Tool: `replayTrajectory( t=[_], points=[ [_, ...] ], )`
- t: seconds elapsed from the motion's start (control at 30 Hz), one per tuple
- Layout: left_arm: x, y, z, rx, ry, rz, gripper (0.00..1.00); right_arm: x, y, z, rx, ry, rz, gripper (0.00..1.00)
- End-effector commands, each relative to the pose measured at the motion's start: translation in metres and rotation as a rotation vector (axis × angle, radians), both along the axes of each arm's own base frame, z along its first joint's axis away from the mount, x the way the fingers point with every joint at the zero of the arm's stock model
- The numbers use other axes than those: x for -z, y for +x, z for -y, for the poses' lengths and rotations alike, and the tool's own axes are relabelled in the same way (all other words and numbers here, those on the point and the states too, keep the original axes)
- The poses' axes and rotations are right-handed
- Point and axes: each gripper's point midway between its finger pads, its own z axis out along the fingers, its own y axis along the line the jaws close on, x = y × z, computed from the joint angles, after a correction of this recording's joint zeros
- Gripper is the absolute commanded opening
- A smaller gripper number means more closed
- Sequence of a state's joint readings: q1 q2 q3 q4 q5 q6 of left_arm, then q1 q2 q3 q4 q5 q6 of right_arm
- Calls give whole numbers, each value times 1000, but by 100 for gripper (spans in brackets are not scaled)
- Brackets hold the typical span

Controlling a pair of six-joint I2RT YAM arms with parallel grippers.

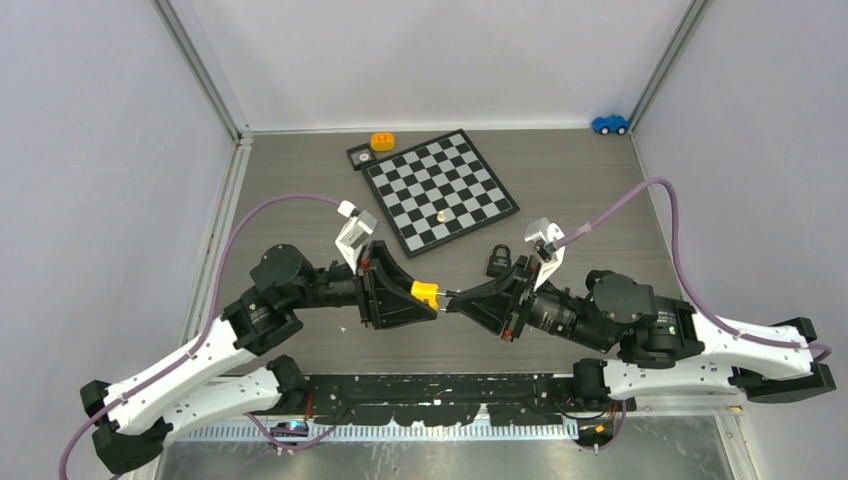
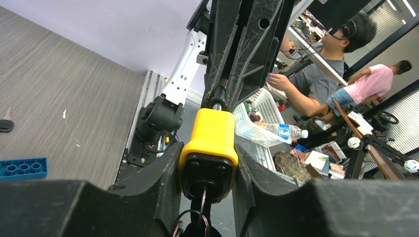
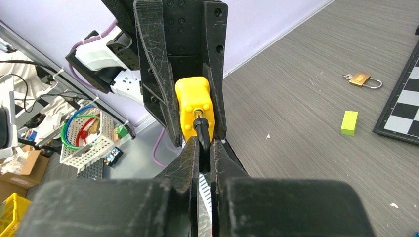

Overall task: Lock with the key
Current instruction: Lock the lock.

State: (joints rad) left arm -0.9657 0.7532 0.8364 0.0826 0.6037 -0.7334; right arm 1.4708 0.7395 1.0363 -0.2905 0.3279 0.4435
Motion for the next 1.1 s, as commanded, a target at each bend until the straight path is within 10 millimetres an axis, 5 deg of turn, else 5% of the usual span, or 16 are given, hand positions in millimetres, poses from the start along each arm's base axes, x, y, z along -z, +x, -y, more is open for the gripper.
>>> replayTrajectory(
  t=[0.0,0.33,1.07],
  points=[
    [-33,-19,-5,86,-84,60,0,-8,10,-12,43,-19,35,0],
    [-32,-20,-2,110,-78,53,0,7,18,-28,65,-132,76,0],
    [-41,-16,-4,70,-113,72,0,77,-8,-96,-100,-240,-45,0]
  ],
)
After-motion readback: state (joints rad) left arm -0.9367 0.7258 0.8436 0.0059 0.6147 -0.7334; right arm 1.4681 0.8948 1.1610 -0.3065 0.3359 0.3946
